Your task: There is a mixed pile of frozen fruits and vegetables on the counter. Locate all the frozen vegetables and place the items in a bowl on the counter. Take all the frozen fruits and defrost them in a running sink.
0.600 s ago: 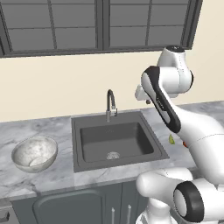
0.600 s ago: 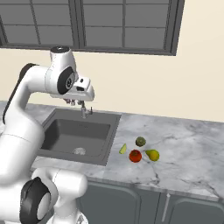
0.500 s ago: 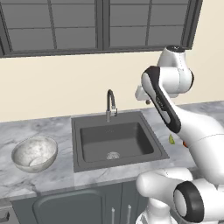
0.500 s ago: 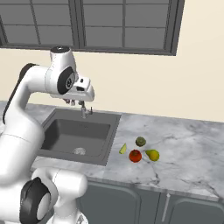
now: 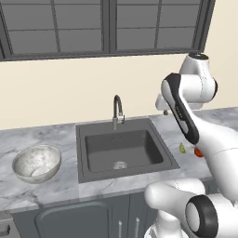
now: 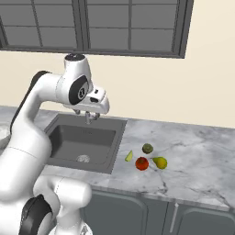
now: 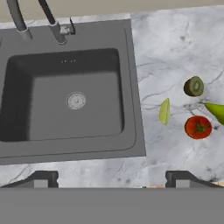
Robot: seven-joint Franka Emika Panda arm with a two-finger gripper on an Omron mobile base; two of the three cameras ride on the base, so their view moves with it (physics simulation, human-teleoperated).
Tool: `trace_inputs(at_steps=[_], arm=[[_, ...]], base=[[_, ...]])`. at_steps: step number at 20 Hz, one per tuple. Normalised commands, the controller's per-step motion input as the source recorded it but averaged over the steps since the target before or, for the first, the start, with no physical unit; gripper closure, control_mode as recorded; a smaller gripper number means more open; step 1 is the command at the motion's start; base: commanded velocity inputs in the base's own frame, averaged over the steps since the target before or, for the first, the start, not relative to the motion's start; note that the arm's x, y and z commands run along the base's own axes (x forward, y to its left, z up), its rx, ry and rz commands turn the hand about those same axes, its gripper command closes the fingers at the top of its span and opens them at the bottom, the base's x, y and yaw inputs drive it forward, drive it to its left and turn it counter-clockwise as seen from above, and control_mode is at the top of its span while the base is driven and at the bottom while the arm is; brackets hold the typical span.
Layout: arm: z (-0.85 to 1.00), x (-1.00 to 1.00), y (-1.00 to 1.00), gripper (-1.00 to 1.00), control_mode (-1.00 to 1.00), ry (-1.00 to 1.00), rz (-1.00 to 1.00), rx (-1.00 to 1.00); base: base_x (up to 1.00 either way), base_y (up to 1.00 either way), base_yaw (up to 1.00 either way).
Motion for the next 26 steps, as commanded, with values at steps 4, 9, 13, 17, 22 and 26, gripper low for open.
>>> trace_inputs(at_steps=[4,9,13,17,22,26], arm=[[-0.34,0.0,-0.59,-1.0,-1.0,0.08,-0.07,0.0],[-0.36,0.0,-0.63,-1.0,-1.0,0.08,-0.07,0.0],[-0.41,0.0,-0.65,-1.0,-1.0,0.07,-0.07,0.0],[-0.46,0.0,-0.6,-1.0,-1.0,0.08,-0.08,-0.02],[-0.55,0.0,-0.41,-1.0,-1.0,0.07,-0.12,-0.06],[-0.47,0.04,-0.28,-1.0,-1.0,0.03,-0.1,-0.1]], base=[[0.0,0.0,0.0],[0.0,0.0,0.0],[0.0,0.0,0.0],[0.0,0.0,0.0],[0.0,0.0,0.0],[0.0,0.0,0.0]])
